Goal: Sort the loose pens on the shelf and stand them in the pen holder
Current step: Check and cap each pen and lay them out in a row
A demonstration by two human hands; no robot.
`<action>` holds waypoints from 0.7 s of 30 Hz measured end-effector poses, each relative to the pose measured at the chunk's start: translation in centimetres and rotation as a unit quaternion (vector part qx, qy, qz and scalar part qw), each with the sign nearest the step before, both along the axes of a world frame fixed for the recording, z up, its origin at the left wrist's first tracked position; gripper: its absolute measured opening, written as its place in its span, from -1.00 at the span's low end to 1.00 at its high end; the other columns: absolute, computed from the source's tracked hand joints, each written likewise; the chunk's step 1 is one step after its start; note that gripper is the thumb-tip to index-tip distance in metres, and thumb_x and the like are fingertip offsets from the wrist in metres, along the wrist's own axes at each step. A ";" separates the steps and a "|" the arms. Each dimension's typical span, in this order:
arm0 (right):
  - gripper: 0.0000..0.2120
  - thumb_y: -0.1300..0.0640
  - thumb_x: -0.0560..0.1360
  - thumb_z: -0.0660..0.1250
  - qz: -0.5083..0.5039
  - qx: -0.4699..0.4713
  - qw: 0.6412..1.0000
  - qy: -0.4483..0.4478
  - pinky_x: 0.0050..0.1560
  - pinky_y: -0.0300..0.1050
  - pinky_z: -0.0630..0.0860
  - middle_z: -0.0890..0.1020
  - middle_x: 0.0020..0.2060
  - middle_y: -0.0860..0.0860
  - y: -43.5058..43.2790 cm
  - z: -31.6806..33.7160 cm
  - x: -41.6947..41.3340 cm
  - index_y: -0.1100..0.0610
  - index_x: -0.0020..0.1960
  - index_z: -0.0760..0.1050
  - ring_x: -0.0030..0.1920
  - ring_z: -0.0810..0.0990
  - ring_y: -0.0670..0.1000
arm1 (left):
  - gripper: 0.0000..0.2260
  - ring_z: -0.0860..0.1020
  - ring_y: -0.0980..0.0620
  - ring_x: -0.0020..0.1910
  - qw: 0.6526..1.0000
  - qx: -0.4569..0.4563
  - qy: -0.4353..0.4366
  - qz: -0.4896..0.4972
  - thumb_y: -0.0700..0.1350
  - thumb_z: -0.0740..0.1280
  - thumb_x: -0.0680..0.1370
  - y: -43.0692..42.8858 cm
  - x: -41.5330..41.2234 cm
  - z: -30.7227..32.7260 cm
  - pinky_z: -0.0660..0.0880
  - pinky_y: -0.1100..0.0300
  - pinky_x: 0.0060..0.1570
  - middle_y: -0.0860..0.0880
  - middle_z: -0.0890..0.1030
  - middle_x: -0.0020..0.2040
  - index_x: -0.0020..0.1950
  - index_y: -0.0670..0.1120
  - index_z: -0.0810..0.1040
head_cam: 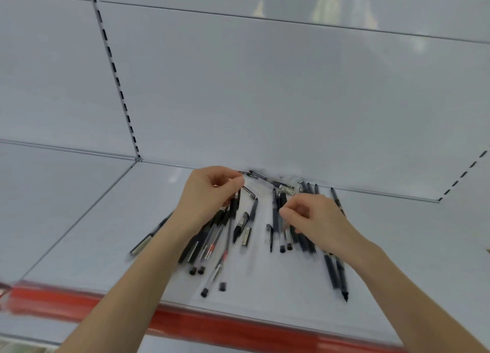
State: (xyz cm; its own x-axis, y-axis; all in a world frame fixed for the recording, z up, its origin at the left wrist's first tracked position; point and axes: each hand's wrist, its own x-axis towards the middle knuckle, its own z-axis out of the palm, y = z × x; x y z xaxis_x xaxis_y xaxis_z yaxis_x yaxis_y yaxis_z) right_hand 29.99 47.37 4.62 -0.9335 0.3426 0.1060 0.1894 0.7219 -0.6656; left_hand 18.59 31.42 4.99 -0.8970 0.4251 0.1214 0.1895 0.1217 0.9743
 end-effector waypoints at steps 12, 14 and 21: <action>-0.79 0.02 0.52 0.24 0.012 0.213 0.965 -0.152 0.01 -0.05 0.51 0.61 -0.03 0.00 -0.1 -1.0 -1.9 0.14 0.01 0.53 -0.02 0.57 0.02 | -0.84 0.52 -0.02 -0.14 0.946 -0.274 0.175 0.019 -0.06 0.32 0.51 -1.1 -0.9 -2.5 0.44 0.19 -0.08 0.00 0.56 -0.18 0.03 -0.07 0.59; -0.76 0.04 0.51 0.23 0.012 0.228 0.959 -0.170 -0.10 -0.06 0.50 0.64 -0.13 0.05 -0.4 -1.1 -2.3 0.21 -0.07 0.54 -0.08 0.59 0.07 | -0.84 0.48 0.00 -0.18 0.940 -0.289 0.180 0.022 -0.04 0.32 0.51 -1.1 -1.0 -2.6 0.42 0.20 -0.12 0.00 0.56 -0.18 0.01 -0.07 0.59; -0.61 0.10 0.47 0.23 -0.015 0.248 0.952 -0.181 -0.42 -0.20 0.21 0.28 -0.53 -0.01 -1.6 -1.1 -3.2 0.11 -0.47 0.16 -0.49 0.26 -0.01 | -0.82 0.50 0.02 -0.14 0.933 -0.296 0.202 0.025 -0.02 0.31 0.51 -1.1 -1.5 -2.7 0.41 0.19 -0.12 0.04 0.55 -0.17 0.02 -0.07 0.58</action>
